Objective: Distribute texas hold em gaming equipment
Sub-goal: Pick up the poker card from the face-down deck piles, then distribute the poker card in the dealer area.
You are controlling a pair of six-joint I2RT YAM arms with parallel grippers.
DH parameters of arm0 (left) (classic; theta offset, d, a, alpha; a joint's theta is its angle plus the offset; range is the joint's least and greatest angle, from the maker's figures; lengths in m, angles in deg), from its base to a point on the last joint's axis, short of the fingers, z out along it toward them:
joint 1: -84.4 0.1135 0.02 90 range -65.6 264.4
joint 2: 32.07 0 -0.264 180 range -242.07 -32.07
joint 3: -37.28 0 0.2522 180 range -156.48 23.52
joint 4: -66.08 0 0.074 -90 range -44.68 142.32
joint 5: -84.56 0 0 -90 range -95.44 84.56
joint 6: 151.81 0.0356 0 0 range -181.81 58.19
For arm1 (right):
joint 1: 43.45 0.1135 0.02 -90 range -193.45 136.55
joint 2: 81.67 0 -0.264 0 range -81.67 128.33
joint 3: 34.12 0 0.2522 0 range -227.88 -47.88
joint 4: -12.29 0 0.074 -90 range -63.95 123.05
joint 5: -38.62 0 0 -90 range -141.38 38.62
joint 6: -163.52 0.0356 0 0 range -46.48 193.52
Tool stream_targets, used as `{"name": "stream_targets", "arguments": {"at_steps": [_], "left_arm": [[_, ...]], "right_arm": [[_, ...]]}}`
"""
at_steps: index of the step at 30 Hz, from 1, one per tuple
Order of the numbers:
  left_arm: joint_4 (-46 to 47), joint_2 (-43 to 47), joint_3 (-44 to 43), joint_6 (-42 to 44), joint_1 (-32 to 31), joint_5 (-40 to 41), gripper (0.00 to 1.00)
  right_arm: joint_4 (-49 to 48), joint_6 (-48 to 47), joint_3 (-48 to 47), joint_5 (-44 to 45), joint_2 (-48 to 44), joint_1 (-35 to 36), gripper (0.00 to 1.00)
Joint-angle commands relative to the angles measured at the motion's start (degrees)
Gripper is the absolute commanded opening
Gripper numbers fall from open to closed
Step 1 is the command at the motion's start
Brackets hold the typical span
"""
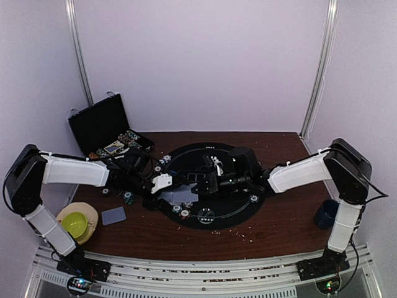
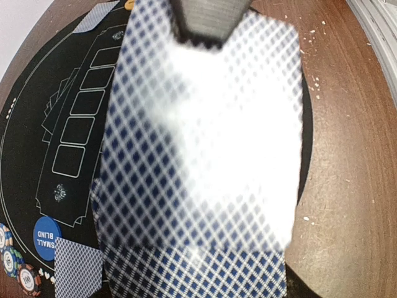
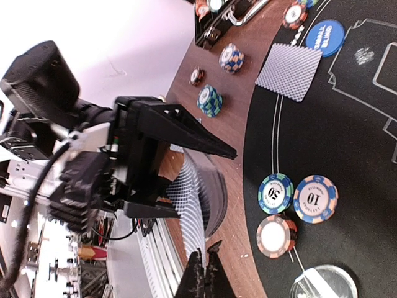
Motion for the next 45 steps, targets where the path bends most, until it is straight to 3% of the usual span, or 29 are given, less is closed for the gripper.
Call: {"name": "stream_targets", "arguments": {"at_steps": [1,12,19,40,45], "left_arm": [[1.7,-0.5,-1.2,-0.5,-0.1,-1.2,0.51],[1.8,-0.2,-1.2,-1.0,-0.1,-0.7,0.51],[1.8,-0.6,-1.3,-1.1,-0.1,-0.4,0.51],[1.9,-0.2,-1.2,-1.0,-0.1,-0.1,0.51],[1.9,-0.3,-1.2,-0.9,-0.1,-0.1,0.51]], "right_arm": [[-3.0,1.6,5.0,6.2,-8.3,-0.5,0.0],[-8.4,9.9,28.7,33.5,-33.4,-0.5,0.0],[-13.0,16.2,40.3,50.0,-39.9,2.6,0.0],[-26.8,29.1,38.9,61.4,-13.3,13.5,0.0],[-28.0,31.3,37.3,60.0,-7.9,15.2,0.08]]}}
